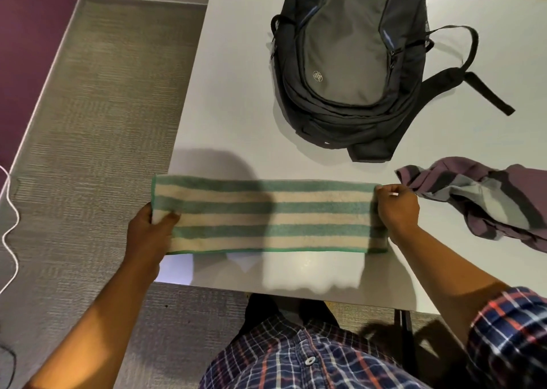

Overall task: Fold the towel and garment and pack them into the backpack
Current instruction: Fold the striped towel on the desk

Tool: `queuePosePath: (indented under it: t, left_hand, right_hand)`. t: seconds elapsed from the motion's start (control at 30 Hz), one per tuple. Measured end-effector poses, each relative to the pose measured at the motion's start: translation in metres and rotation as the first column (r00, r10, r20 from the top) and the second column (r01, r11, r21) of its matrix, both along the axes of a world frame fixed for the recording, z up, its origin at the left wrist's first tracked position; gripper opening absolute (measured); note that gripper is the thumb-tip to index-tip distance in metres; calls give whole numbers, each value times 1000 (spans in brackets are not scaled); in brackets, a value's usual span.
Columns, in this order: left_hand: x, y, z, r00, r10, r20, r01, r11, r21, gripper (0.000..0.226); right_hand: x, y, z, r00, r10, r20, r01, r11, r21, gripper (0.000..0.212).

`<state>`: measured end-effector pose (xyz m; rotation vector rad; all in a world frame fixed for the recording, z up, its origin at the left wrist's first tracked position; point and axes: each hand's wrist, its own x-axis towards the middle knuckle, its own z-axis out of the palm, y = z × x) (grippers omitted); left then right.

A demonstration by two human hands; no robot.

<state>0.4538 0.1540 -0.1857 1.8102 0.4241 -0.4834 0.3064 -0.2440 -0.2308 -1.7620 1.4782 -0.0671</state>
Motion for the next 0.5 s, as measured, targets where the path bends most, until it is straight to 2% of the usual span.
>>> queuePosePath:
  t: [0.1,0.17,0.23,0.3,0.37,0.43,0.5]
  left_hand:
    - [-5,-4,2,1000,-20,-9,20,1000,-20,19]
    - [-8,-7,4,999,-33,-3,33,999,-29,23]
    - [-11,-10,6,999,-48,16,49,998,-34,31]
    - [-14,-14,9,996,-79,45,80,996,-29,38]
    - [-17,-19,14,992,-111,55,113,993,-40,43]
    - [-19,-27,19,989,-140,42,143,988,-57,49]
    - [-22,-33,22,980,-194,35,196,979,-51,56]
  right_hand:
    - [-4,9,11,975,185,-123,-209,950,-233,47]
    - [-1,24,19,923,376,-85,-376,828,-416,46]
    - [5,48,20,796,600,-85,-557,670,-491,51]
    - [8,71,12,637,747,-188,-728,505,-463,64]
    - [3,86,-10,500,818,-286,-844,385,-375,70]
    - [-4,93,-31,434,833,-343,-894,354,-274,72]
    - [-6,96,-41,430,821,-376,-902,371,-222,74]
